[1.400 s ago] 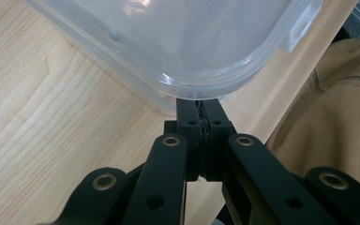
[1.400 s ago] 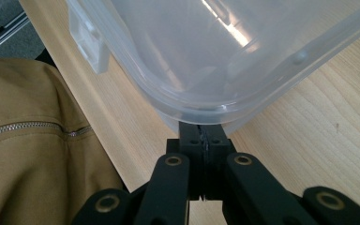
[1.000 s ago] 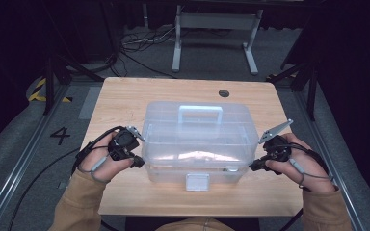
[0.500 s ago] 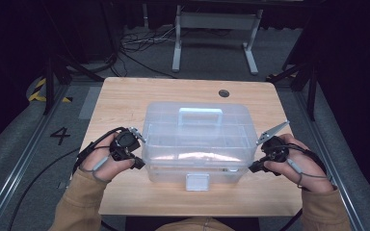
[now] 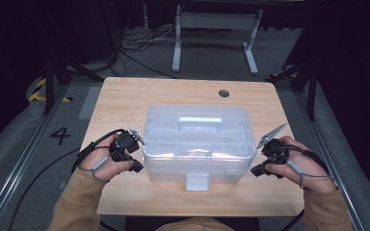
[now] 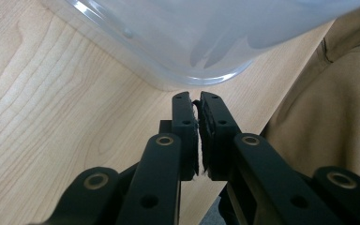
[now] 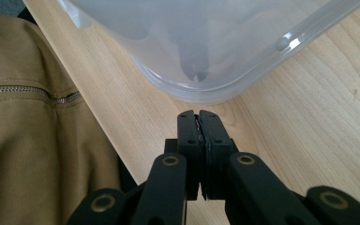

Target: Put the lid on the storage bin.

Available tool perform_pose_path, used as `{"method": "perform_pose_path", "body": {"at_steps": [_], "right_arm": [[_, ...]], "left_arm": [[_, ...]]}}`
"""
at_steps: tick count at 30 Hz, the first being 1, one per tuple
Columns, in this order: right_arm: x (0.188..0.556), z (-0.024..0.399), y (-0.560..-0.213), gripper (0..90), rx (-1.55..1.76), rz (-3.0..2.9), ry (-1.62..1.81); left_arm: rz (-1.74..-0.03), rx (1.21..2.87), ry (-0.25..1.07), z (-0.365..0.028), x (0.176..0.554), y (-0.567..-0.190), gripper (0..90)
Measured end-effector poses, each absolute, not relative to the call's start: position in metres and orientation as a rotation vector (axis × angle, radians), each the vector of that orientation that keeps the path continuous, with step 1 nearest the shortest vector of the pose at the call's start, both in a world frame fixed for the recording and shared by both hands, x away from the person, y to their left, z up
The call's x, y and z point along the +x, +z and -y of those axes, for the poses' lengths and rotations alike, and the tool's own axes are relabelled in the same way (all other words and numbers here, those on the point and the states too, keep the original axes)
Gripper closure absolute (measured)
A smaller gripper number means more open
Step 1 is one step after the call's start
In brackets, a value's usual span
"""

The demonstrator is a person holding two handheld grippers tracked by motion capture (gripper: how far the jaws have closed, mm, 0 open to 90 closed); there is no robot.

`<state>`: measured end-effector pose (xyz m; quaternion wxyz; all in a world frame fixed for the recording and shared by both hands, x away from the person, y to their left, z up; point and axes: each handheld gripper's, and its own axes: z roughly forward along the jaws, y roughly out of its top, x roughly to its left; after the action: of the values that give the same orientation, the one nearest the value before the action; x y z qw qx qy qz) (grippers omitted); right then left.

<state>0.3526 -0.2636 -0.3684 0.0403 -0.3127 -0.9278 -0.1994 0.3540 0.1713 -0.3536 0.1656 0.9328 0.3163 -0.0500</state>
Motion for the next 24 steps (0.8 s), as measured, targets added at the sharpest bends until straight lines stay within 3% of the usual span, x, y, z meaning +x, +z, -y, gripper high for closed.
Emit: {"method": "perform_pose_path", "body": {"at_steps": [12, 24], "right_arm": [[0.353, 0.270, -0.363, 80.3, -0.975, 2.835, -0.681], [0.363, 0.285, -0.347, 69.4, -1.099, 2.824, -0.886]], "left_arm": [[-0.948, 2.591, -0.117, -0.180, 0.354, -0.349, 78.7], [-1.062, 2.384, 0.050, -0.210, 0.346, -0.339, 73.8]]}}
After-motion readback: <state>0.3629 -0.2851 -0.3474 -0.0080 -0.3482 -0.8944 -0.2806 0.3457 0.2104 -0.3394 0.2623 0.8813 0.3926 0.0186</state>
